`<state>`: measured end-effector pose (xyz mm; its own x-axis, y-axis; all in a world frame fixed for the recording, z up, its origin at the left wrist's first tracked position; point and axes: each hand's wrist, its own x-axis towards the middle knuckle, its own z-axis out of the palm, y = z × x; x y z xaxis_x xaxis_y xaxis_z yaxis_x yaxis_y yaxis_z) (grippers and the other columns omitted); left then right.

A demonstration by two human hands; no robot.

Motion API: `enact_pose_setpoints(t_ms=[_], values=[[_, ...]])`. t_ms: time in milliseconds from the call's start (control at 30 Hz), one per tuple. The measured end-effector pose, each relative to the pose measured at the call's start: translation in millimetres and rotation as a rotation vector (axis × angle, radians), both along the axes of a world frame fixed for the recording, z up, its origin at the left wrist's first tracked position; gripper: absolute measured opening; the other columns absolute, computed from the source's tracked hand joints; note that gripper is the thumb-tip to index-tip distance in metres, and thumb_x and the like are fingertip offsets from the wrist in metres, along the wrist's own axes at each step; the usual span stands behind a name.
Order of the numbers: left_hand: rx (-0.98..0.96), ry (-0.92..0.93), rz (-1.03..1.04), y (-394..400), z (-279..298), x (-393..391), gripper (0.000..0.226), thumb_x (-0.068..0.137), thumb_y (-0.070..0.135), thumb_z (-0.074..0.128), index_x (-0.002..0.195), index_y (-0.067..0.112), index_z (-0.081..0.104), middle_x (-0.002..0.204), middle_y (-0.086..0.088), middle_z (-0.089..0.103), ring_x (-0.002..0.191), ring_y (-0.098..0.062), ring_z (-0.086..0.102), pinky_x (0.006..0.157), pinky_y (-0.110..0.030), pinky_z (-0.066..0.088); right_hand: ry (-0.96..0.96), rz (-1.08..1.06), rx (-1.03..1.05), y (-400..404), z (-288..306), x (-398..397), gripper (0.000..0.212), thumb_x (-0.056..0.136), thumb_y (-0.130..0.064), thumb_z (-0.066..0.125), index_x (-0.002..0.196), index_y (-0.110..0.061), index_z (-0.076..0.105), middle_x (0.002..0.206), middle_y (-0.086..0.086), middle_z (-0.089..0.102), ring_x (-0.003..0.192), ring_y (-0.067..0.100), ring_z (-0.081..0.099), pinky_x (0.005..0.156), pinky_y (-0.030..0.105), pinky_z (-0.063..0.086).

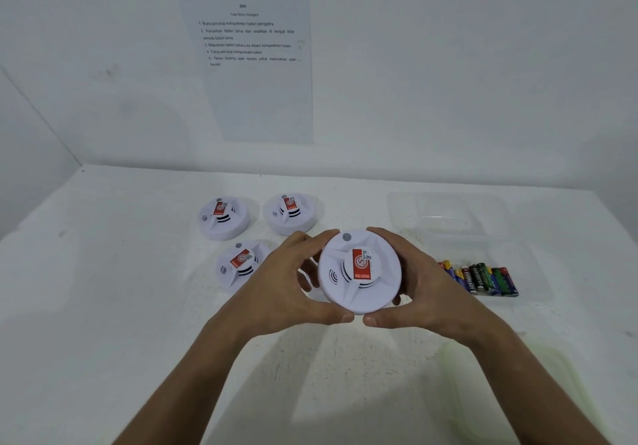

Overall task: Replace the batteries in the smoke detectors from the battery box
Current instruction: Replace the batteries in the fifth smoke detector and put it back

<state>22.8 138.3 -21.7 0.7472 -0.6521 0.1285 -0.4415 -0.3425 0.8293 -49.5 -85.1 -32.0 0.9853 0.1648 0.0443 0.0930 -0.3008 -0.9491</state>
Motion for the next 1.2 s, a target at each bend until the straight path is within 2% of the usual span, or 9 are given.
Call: enact_pose_setpoints(t_ms=[167, 267, 367, 467, 567, 833, 967, 1133, 1200], values=[[0.001, 0.019, 0.002, -2, -3, 2, 0.082, 0.057, 0.047, 0.086, 0.128, 0.052, 0.045, 0.109, 0.017, 0.056, 0.094, -0.008, 0.06, 0.073, -0.02, 0.056, 0.006, 0.001, 0.012, -2, -3, 0, 0.096, 0.066, -0.012, 0.09, 0.144, -0.032, 0.038, 0.132, -0.016, 0.057, 0.118, 0.015, 0.059, 0.076, 0.031, 0.058], [0.005, 0.029, -0.002, -4, -5, 3, 0.083, 0.057, 0.047, 0.086, 0.13, 0.05, 0.046, 0.109, 0.016, 0.056, 0.094, -0.009, 0.06, 0.073, -0.02, 0.056, 0.009, -0.004, 0.007, -4, -4, 0, 0.096, 0.065, -0.012, 0.091, 0.143, -0.034, 0.038, 0.133, -0.016, 0.057, 0.118, 0.015, 0.059, 0.078, 0.035, 0.059], [0.004, 0.026, -0.012, -5, -6, 6, 0.084, 0.058, 0.046, 0.086, 0.131, 0.048, 0.046, 0.11, 0.016, 0.056, 0.094, -0.01, 0.059, 0.073, -0.019, 0.056, 0.011, -0.021, 0.003, -5, -4, 1, 0.096, 0.064, -0.016, 0.09, 0.142, -0.036, 0.038, 0.131, -0.021, 0.056, 0.12, 0.014, 0.057, 0.083, 0.045, 0.059], [0.005, 0.023, -0.021, -5, -7, 9, 0.084, 0.058, 0.045, 0.087, 0.131, 0.05, 0.046, 0.109, 0.016, 0.055, 0.092, -0.01, 0.059, 0.073, -0.02, 0.056, 0.014, -0.028, -0.001, -5, -5, 3, 0.094, 0.064, -0.017, 0.091, 0.141, -0.036, 0.04, 0.13, -0.019, 0.057, 0.117, 0.016, 0.059, 0.08, 0.053, 0.058], [0.006, 0.023, -0.022, -7, -8, 12, 0.083, 0.058, 0.044, 0.088, 0.129, 0.053, 0.045, 0.109, 0.016, 0.055, 0.093, -0.01, 0.059, 0.074, -0.02, 0.056, 0.011, -0.031, -0.004, -6, -6, 6, 0.093, 0.064, -0.017, 0.09, 0.14, -0.036, 0.041, 0.13, -0.016, 0.058, 0.116, 0.017, 0.059, 0.079, 0.054, 0.057], [-0.01, 0.014, -0.026, -10, -14, 22, 0.079, 0.057, 0.049, 0.085, 0.122, 0.063, 0.043, 0.108, 0.017, 0.056, 0.094, -0.009, 0.06, 0.072, -0.019, 0.056, 0.024, -0.057, -0.017, -8, -8, 13, 0.095, 0.064, -0.019, 0.09, 0.144, -0.03, 0.039, 0.133, -0.012, 0.057, 0.117, 0.019, 0.059, 0.078, 0.042, 0.061], [-0.012, 0.005, -0.033, -12, -15, 28, 0.078, 0.056, 0.047, 0.086, 0.119, 0.066, 0.043, 0.105, 0.018, 0.055, 0.093, -0.008, 0.06, 0.071, -0.016, 0.055, 0.037, -0.073, -0.026, -10, -10, 17, 0.096, 0.064, -0.017, 0.092, 0.143, -0.033, 0.039, 0.131, -0.016, 0.057, 0.114, 0.017, 0.059, 0.077, 0.037, 0.061], [0.031, 0.003, -0.04, -21, -15, 45, 0.078, 0.057, 0.051, 0.085, 0.124, 0.058, 0.045, 0.107, 0.013, 0.058, 0.089, -0.011, 0.062, 0.073, -0.023, 0.058, 0.082, -0.137, -0.037, -17, -12, 30, 0.1, 0.058, -0.021, 0.095, 0.139, -0.044, 0.041, 0.134, -0.014, 0.052, 0.111, 0.014, 0.06, 0.078, 0.036, 0.061], [0.049, 0.007, -0.038, -28, -15, 56, 0.076, 0.058, 0.05, 0.085, 0.124, 0.055, 0.047, 0.107, 0.012, 0.06, 0.089, -0.01, 0.063, 0.073, -0.025, 0.059, 0.085, -0.161, -0.051, -21, -10, 39, 0.099, 0.058, -0.02, 0.096, 0.137, -0.046, 0.043, 0.135, -0.013, 0.045, 0.109, 0.01, 0.058, 0.075, 0.029, 0.059]])
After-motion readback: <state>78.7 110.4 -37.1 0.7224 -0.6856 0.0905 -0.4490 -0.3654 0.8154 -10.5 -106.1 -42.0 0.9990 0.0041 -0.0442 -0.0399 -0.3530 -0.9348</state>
